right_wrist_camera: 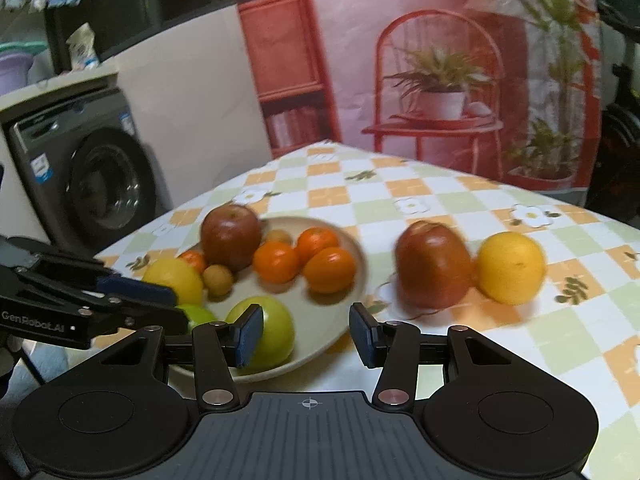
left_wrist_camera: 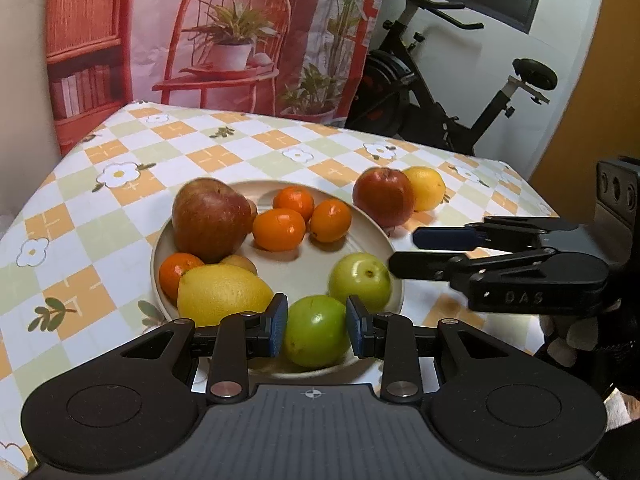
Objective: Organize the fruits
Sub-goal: 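Open both grippers to release the green apples on the plate, then close the right gripper on the yellow grapefruit while the left gripper closes on a lemon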
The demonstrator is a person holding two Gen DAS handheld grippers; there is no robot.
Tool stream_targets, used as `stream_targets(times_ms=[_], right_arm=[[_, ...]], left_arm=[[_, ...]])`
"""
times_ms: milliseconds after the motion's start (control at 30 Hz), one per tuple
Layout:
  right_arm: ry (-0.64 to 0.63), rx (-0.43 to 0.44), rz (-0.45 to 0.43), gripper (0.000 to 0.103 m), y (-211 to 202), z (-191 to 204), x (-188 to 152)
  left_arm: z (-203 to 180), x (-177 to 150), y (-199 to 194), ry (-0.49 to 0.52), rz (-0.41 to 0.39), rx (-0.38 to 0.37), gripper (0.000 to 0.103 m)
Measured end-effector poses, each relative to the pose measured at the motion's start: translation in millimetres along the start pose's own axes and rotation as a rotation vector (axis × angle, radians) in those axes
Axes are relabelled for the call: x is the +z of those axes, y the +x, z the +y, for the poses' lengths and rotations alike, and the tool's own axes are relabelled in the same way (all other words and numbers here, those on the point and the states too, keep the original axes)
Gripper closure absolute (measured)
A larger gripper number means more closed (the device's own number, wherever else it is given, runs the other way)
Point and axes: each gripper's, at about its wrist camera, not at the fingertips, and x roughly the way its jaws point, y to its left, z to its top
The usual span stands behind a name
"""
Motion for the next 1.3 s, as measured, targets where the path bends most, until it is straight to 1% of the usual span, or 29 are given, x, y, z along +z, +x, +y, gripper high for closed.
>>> stream_targets(times_ms=[100, 200, 400, 600, 733, 900, 967, 1200, 1300], right_arm=[[0.01, -0.03, -0.023, 0.059, -8, -11, 3], [0.021, -0.064, -0.051, 0.059, -16, -25, 8], [0.042, -0.137, -0.11, 0.058, -32, -54, 22], [0.052, -0.209, -0.158, 0.058, -44, -85, 36], [0.058, -0.247, -0.184, 0.058, -50, -103, 47], [0.049, -0.276, -0.205, 0.058, -54, -123, 59], [0.039, -0.28, -0.194, 0.058, -51, -129, 59], [0.056, -0.216, -0.092, 0.058, -26, -140, 39], [0.063, -0.199, -0.05, 0.058, -13, -142, 31]], left_arm=[[-2, 8, -3, -0.004, -0.028, 0.019, 0.068], [-3, 21, -5, -0.018, -0.062, 0.023, 0.068], [-15, 53, -4, -0.012, -0.121, 0.031, 0.068], [-30, 86, -5, 0.014, -0.19, 0.023, 0.068], [-42, 114, -4, 0.029, -0.232, 0.019, 0.068], [-59, 143, 4, 0.056, -0.271, 0.018, 0.068], [-64, 150, 13, 0.051, -0.249, 0.001, 0.068], [-69, 148, 72, 0.025, -0.075, -0.063, 0.068], [-66, 151, 98, -0.021, -0.007, -0.095, 0.068]])
